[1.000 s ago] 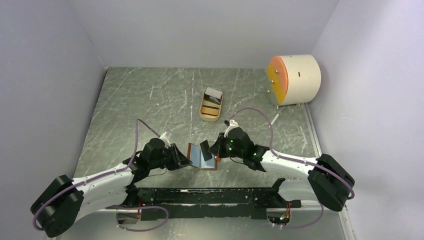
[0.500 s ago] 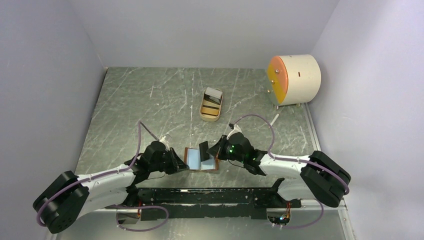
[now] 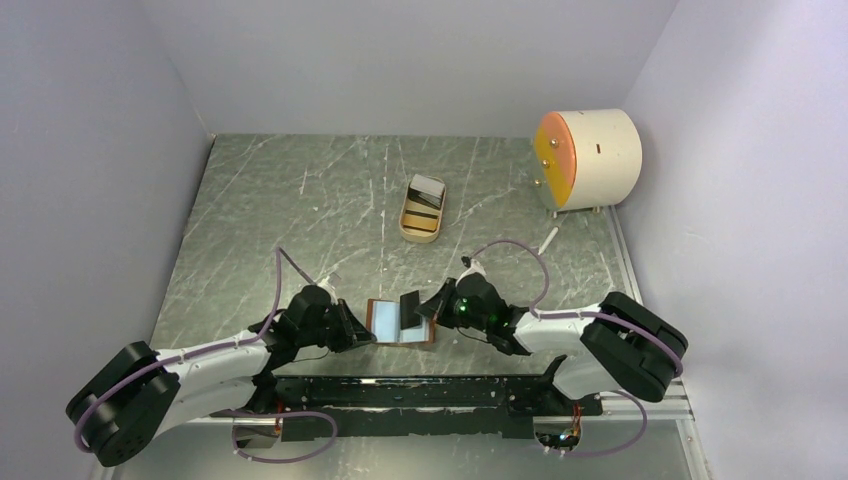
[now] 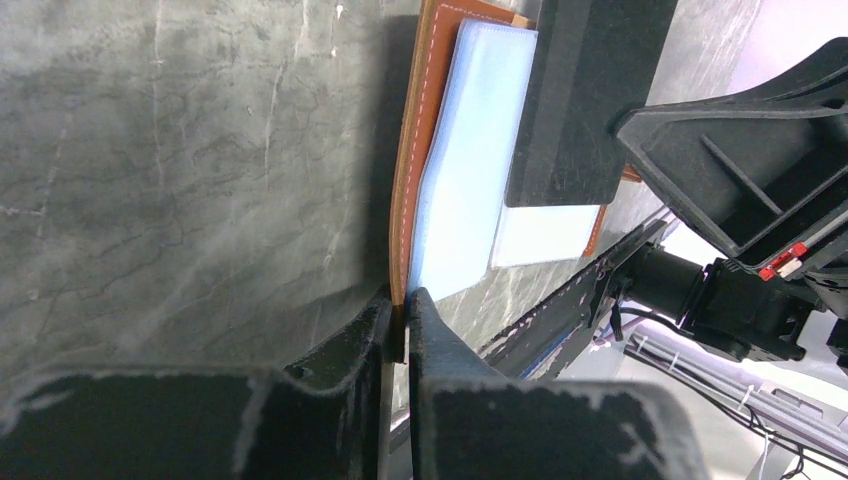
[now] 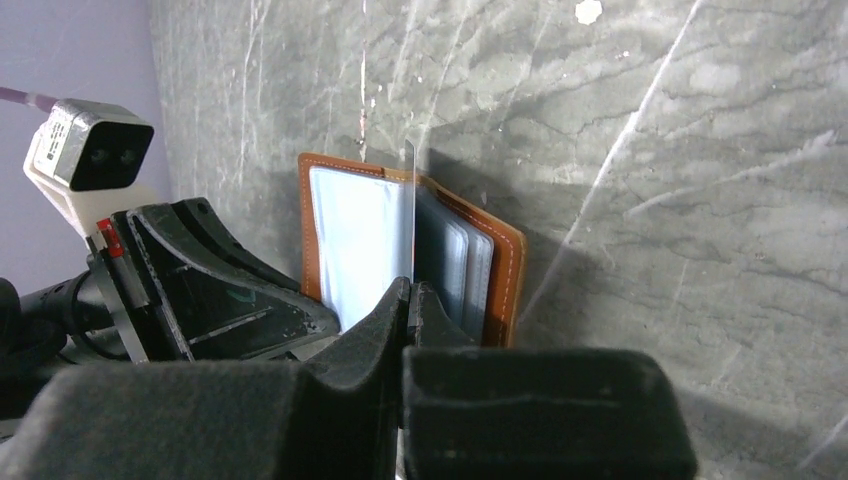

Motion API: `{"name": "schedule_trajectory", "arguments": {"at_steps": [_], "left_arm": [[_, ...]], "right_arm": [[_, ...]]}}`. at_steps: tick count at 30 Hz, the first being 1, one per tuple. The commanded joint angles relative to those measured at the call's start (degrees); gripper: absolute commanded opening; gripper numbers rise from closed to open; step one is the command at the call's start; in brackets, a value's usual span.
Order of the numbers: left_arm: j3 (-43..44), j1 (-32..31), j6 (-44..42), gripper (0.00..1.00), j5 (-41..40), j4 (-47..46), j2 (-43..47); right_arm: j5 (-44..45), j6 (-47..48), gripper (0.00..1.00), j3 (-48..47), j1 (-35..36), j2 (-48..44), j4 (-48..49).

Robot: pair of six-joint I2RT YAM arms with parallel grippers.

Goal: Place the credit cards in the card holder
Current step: Insert the credit card into the card holder.

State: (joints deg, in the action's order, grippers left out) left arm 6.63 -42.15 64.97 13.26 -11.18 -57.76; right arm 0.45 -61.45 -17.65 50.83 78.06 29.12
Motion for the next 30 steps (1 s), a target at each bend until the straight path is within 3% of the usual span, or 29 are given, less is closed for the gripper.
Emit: {"name": "schedule_trajectory", "arguments": {"at_steps": [1,14,19,30], "left_arm": [[-0.66,0.15,0.14,0.11,-0.51,-1.08,-0.85],[-0.54,0.14,0.04,0.10,0.06,-1.96,-1.65],[-1.05,0.21,0.42,0.10,0.10,-2.55,-1.45],[-1.25,0.17,0.94,0.11,0.37,-2.62,-0.86]], "right_arm": [[1.41,-2.79,0.00,1.95,0.69,0.92,3.34],[1.89,-4.30,0.00,4.21,2.61,1.13,8.66],[0.23,-4.34,0.00,6.20,2.99,1.68,15.26],[-0.35,-8.26,0.00,6.92,3.31,4.56,17.56]]}}
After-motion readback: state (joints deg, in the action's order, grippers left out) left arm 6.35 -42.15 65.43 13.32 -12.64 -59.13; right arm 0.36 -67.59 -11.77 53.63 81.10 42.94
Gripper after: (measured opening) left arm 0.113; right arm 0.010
